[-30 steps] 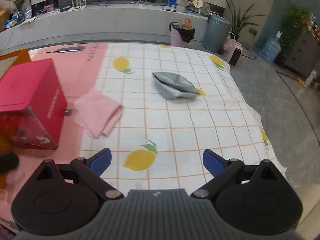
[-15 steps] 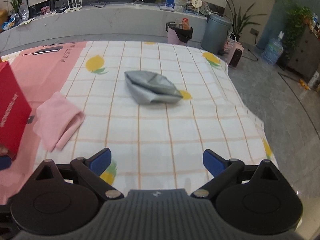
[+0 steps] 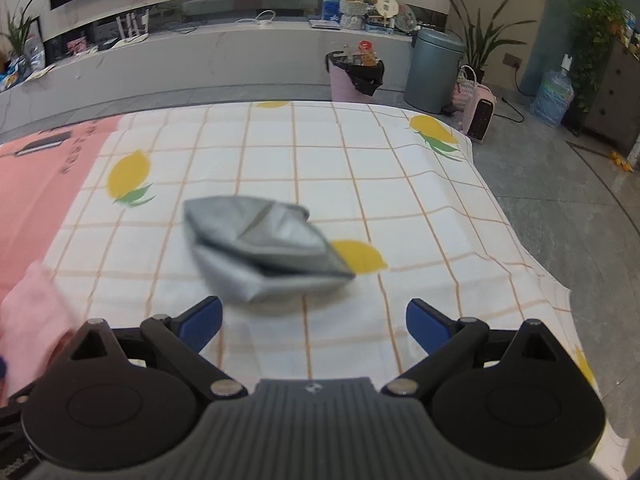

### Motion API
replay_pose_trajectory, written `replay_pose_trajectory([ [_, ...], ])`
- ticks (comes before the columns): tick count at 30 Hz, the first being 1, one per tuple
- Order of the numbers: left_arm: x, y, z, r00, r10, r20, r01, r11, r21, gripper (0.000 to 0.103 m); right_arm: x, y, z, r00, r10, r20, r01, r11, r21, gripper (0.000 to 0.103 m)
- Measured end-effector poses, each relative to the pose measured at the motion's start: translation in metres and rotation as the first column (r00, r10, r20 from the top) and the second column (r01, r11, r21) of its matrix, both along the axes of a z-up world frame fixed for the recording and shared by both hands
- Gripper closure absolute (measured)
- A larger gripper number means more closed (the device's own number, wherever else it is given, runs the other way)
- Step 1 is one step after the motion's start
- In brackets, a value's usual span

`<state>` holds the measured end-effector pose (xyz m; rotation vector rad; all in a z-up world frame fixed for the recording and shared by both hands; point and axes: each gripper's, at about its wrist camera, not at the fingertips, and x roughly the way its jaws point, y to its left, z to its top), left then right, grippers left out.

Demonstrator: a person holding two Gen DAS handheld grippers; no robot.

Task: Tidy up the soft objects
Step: 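Move the left tool over the pink towel while the right tool approaches the grey pouch, then close the left tool on the pink towel while the right tool grasps the grey pouch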

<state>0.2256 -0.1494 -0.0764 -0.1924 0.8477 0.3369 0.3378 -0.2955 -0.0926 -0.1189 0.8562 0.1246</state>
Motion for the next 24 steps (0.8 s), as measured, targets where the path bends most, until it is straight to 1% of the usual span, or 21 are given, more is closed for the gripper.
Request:
replay_pose_trajectory([
  [3, 0.009, -0.003, 0.000, 0.998, 0.070, 0.004, -0.070, 0.997, -0.013, 0.016, 0.016, 0.000, -0.008, 1.000, -0.013, 0.006, 0.013, 1.000, 0.011, 0.006],
  [6, 0.017, -0.008, -0.002, 0.992, 0.127, 0.008, -0.127, 0.992, 0.007, 0.015, 0.027, 0.005, -0.013, 0.999, -0.002, 0.037, 0.002, 1.000, -0.004, 0.005],
  [10, 0.018, -0.013, -0.003, 0.974, 0.222, 0.038, -0.222, 0.975, 0.011, 0.012, 0.034, 0.011, -0.015, 0.998, 0.029, 0.064, -0.029, 1.000, 0.000, 0.005],
  [15, 0.024, -0.020, -0.005, 0.958, 0.283, 0.055, -0.284, 0.958, 0.028, 0.003, 0.034, 0.022, -0.014, 0.984, 0.122, 0.128, -0.121, 0.992, -0.017, 0.009],
  [18, 0.029, -0.025, -0.007, 0.950, 0.306, 0.059, -0.309, 0.950, 0.046, 0.000, 0.035, 0.027, -0.012, 0.971, 0.181, 0.154, -0.181, 0.983, -0.016, 0.011],
  [19, 0.030, -0.025, -0.008, 0.949, 0.308, 0.061, -0.311, 0.949, 0.047, 0.000, 0.036, 0.029, -0.013, 0.970, 0.189, 0.150, -0.188, 0.982, -0.021, 0.016],
  [20, 0.030, -0.025, -0.008, 0.950, 0.306, 0.064, -0.309, 0.950, 0.044, 0.001, 0.037, 0.031, -0.014, 0.970, 0.195, 0.145, -0.194, 0.981, -0.022, 0.026],
  [21, 0.029, -0.025, -0.008, 0.950, 0.305, 0.068, -0.308, 0.951, 0.042, 0.001, 0.037, 0.031, -0.015, 0.970, 0.200, 0.137, -0.200, 0.980, -0.012, 0.031],
  [22, 0.029, -0.025, -0.008, 0.951, 0.302, 0.071, -0.305, 0.951, 0.045, 0.002, 0.037, 0.029, -0.015, 0.969, 0.203, 0.138, -0.207, 0.978, 0.013, 0.038],
  [23, 0.029, -0.026, -0.009, 0.952, 0.298, 0.074, -0.302, 0.952, 0.050, 0.002, 0.036, 0.028, -0.015, 0.969, 0.206, 0.137, -0.213, 0.976, 0.036, 0.051],
  [24, 0.028, -0.027, -0.010, 0.952, 0.295, 0.077, -0.299, 0.953, 0.056, 0.002, 0.035, 0.026, -0.016, 0.967, 0.217, 0.132, -0.226, 0.972, 0.058, 0.055],
])
